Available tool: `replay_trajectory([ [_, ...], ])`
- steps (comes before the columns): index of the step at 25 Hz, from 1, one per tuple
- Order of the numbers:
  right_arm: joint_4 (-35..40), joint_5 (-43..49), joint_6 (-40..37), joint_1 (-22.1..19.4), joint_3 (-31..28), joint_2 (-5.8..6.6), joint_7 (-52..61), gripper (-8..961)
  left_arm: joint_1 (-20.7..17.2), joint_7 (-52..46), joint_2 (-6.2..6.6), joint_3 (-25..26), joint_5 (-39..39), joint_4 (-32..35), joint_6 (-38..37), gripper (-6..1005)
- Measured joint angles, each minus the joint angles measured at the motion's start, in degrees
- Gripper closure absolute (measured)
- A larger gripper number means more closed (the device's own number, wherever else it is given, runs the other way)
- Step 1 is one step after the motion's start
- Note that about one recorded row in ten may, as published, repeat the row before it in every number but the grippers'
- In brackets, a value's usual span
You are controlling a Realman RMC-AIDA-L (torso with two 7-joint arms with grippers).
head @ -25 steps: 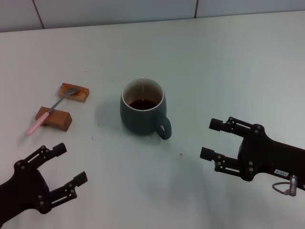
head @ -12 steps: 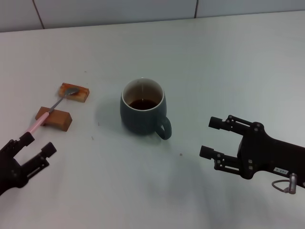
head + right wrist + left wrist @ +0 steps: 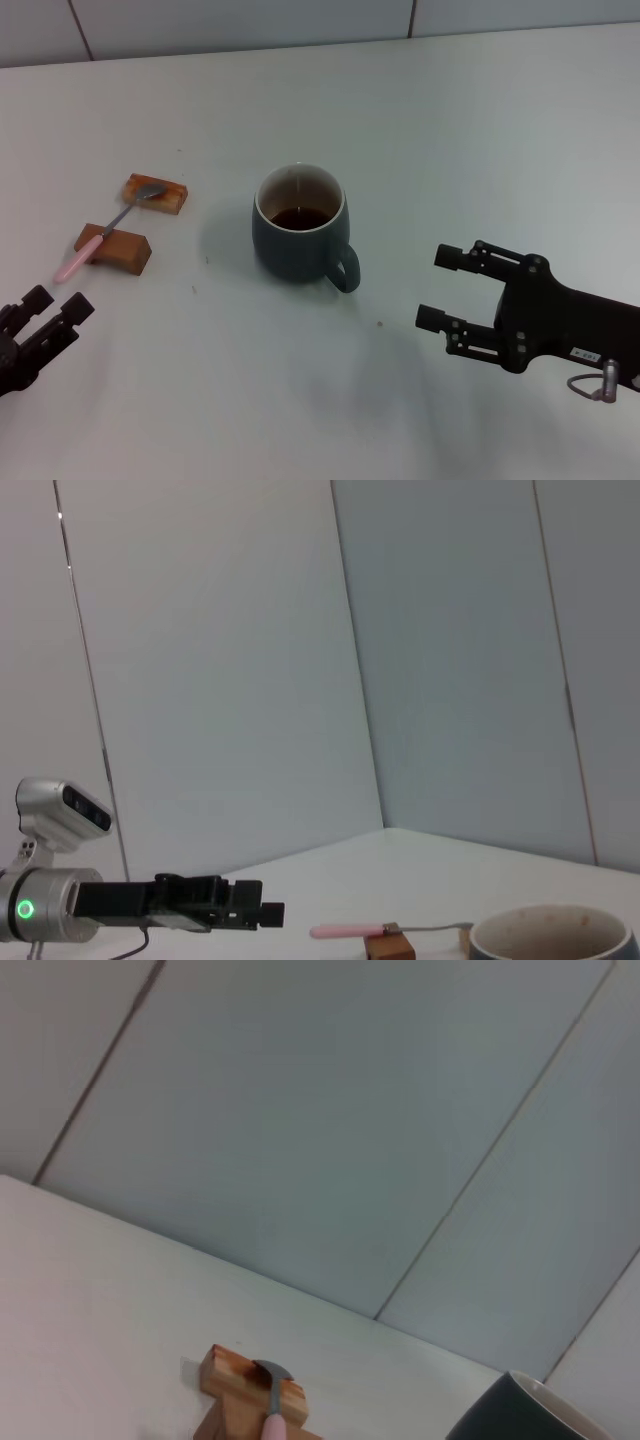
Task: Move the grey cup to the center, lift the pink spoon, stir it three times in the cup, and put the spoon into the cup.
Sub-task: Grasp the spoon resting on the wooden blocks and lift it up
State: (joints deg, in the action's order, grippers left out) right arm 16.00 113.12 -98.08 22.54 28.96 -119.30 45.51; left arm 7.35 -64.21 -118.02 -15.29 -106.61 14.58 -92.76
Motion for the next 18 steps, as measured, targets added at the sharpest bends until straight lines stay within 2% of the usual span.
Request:
replay_trajectory([
  [5, 0.0, -0.01, 0.54, 0.15, 0.33, 0.03, 0.11, 208, -0.06, -1.76, 0.0, 0.51, -0.01, 0.08, 0.43, 135],
  [7, 0.0, -0.01, 0.56, 0.16, 0.32, 0.08, 0.16, 208, -0.07, -6.02, 0.06, 3.4, 0.0, -0.02, 1.03, 135],
  [10, -0.01, -0.01, 0.57, 0.16, 0.33, 0.13, 0.28, 208, -0.07, -6.02, 0.06, 3.4, 0.0, -0.02, 1.03, 135],
  [12, 0.01, -0.01, 0.68, 0.2, 0.6, 0.14, 0.53, 208, 0.75, -15.52, 0.08, 5.02, 0.0, -0.02, 3.11, 135],
  [18, 0.14, -0.01, 0.85, 0.38, 1.04, 0.13, 0.76, 208, 1.14, -21.27, 0.08, 6.68, 0.05, -0.07, 3.56, 135],
])
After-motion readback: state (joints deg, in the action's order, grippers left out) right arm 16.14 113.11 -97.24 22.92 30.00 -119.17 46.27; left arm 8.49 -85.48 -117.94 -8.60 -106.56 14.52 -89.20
